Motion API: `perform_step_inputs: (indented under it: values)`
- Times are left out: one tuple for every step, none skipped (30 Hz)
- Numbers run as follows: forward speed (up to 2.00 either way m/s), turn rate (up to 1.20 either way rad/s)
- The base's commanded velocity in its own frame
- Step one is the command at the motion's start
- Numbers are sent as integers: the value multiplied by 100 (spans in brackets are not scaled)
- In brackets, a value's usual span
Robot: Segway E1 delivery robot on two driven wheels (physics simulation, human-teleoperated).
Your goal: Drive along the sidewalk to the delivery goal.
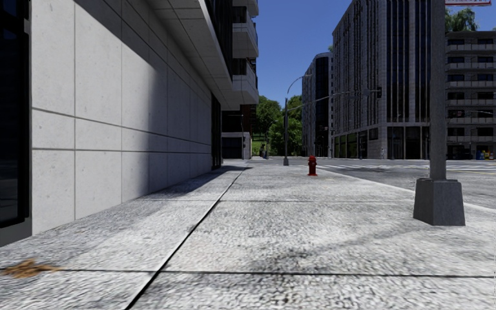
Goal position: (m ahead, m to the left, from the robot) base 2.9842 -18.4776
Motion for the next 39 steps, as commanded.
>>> perform_step_inputs:
  values:
    - [196, 0]
    - [196, 0]
    - [196, 0]
    - [196, 0]
    - [196, 0]
    - [196, 0]
    - [196, 0]
    - [196, 0]
    - [196, 0]
    - [196, 0]
    - [196, 0]
    - [196, 0]
    - [196, 0]
    - [196, 0]
    - [196, 0]
    - [196, 0]
    - [196, 0]
    - [196, 0]
    - [196, 0]
    - [196, 0]
    - [196, 0]
    - [196, 0]
    - [196, 0]
    - [196, 0]
    - [196, 0]
    - [196, 0]
    - [196, 0]
    - [195, 0]
    - [195, 0]
    - [195, 0]
    - [195, 0]
    - [195, 0]
    - [195, 0]
    - [195, 0]
    - [195, 0]
    - [195, 0]
    - [195, 0]
    - [196, 0]
    - [196, 0]
